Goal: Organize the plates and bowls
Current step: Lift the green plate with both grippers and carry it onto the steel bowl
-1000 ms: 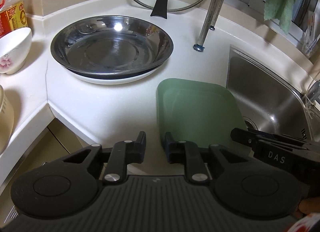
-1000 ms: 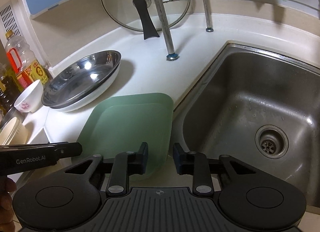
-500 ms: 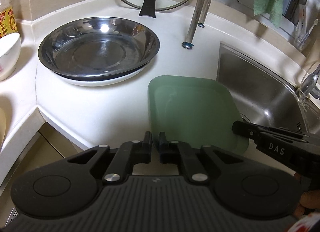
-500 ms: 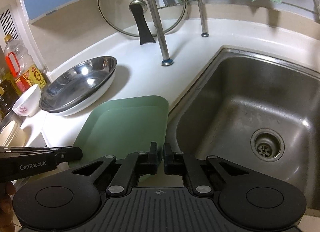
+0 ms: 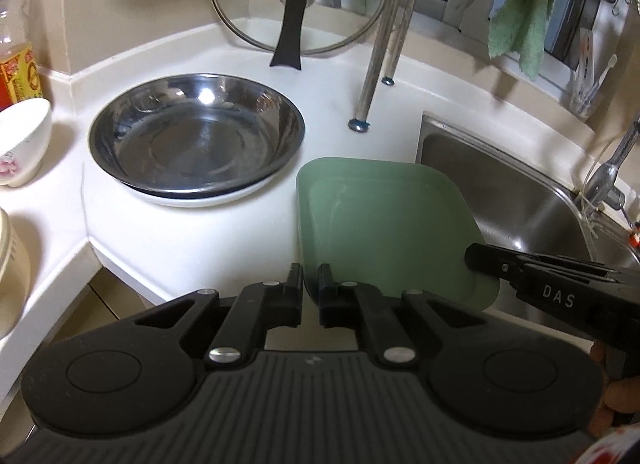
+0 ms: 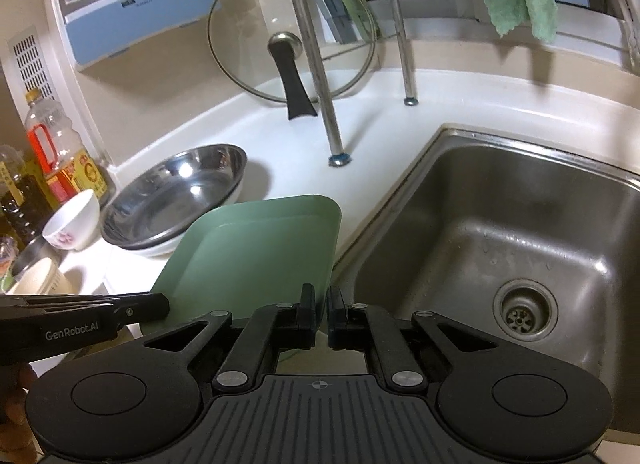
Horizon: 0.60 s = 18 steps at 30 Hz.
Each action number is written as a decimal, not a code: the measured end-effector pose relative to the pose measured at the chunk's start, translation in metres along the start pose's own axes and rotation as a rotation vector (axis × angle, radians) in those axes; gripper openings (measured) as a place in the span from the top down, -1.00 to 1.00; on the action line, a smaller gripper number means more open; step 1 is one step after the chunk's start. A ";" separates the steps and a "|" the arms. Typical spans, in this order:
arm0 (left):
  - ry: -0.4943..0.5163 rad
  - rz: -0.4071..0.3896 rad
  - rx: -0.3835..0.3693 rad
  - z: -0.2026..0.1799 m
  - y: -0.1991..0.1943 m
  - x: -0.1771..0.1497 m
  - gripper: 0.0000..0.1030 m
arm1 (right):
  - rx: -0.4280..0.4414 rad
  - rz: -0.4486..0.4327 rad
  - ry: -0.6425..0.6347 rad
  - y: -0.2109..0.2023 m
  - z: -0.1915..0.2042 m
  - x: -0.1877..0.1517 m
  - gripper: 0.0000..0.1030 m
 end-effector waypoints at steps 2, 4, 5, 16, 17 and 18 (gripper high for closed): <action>-0.004 -0.014 0.008 0.003 -0.006 0.003 0.88 | 0.014 -0.008 -0.006 -0.001 0.005 0.003 0.89; -0.009 -0.031 0.015 0.007 -0.013 0.006 0.88 | 0.028 -0.016 -0.011 -0.001 0.009 0.007 0.89; -0.012 -0.039 0.019 0.009 -0.016 0.007 0.88 | 0.037 -0.020 -0.015 -0.001 0.012 0.009 0.89; -0.075 -0.105 0.085 0.045 -0.036 0.029 0.89 | 0.134 -0.042 -0.073 0.018 0.049 0.032 0.88; -0.078 -0.107 0.092 0.049 -0.036 0.031 0.89 | 0.140 -0.041 -0.081 0.021 0.052 0.034 0.88; -0.083 -0.110 0.098 0.052 -0.036 0.033 0.89 | 0.146 -0.041 -0.088 0.023 0.055 0.035 0.88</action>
Point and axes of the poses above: each gripper's, at about its wrist camera, not at the fingertips, and y roughly the way its jaws point, z to its left, x to its top, the point moved 7 cm from there along y, roughly the way its jaws point, and after that the axes turned 9 degrees about -y, right-handed, at the moved point
